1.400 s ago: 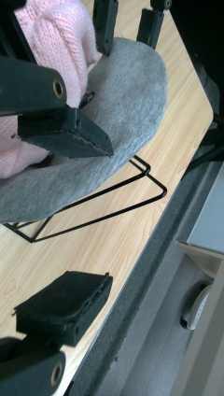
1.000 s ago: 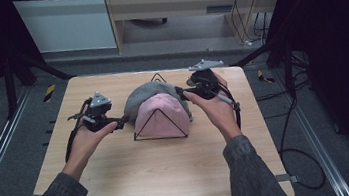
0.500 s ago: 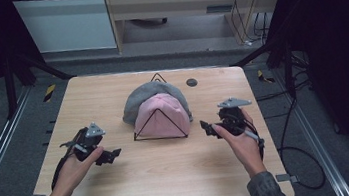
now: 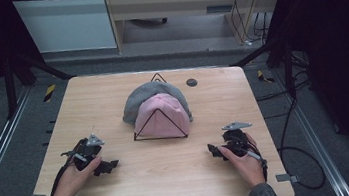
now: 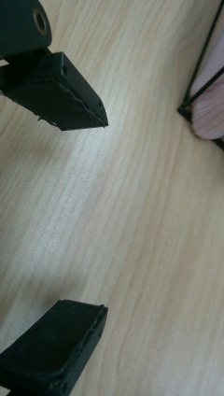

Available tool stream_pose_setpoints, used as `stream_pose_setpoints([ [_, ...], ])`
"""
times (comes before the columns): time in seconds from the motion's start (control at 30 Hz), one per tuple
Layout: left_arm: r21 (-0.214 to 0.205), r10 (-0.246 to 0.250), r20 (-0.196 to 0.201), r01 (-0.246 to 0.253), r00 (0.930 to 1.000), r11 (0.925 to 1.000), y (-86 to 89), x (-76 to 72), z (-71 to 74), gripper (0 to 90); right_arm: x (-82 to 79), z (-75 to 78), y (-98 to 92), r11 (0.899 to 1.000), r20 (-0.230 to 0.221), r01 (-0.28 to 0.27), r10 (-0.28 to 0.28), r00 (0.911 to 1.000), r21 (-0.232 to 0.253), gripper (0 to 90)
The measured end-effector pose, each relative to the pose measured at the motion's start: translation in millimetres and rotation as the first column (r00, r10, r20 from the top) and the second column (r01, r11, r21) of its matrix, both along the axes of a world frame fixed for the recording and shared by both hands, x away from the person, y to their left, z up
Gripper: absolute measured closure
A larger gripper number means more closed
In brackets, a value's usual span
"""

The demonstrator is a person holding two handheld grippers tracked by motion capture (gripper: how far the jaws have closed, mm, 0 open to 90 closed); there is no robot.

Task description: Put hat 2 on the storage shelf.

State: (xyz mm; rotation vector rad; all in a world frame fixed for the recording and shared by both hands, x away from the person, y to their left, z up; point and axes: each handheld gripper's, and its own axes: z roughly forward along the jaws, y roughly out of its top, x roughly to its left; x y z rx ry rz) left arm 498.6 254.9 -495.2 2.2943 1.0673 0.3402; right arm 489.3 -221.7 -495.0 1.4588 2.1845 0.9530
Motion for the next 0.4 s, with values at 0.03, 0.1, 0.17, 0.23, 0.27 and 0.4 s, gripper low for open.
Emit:
stream_pose_setpoints([
  [0.03, 0.0, -0.001, 0.014, 0.001, 0.9999, 1.0, 1.1, -0.2, -1.3, 1.9, -0.6, -2.9, 0.3, 1.0, -0.003, -0.003, 0.003, 1.0, -0.007, 8.8],
  [0.1, -0.005, 0.01, 0.023, -0.01, 0.9997, 0.9999, 2.2, 0.1, -2.1, 1.8, -1.8, -6.9, 1.3, 1.0, -0.011, -0.006, 0.006, 0.9999, -0.017, 8.1],
  [0.17, 0.001, 0.009, 0.04, -0.009, 0.9992, 1.0, 1.8, -1.4, -3.6, 1.7, -4.8, -10.5, 4.0, 0.999, 0.013, -0.01, 0.011, 0.9998, -0.051, 7.3],
  [0.23, -0.008, -0.004, 0.058, 0.004, 0.9983, 1.0, 2.3, -2.7, -6.2, 0.0, -6.0, -12.8, 6.2, 0.997, 0.03, -0.018, 0.02, 0.9993, -0.069, 4.0],
  [0.27, -0.014, -0.005, 0.074, 0.006, 0.9972, 0.9999, 3.3, -2.9, -7.3, 0.0, -6.9, -15.2, 6.7, 0.998, 0.048, -0.017, 0.02, 0.9987, -0.058, 2.0],
  [0.4, -0.053, 0.003, 0.116, 0.003, 0.9932, 0.9986, 6.0, -3.9, -11.8, 0.0, -7.2, -17.7, 7.5, 0.998, 0.071, -0.006, 0.01, 0.9974, -0.058, 1.6],
])
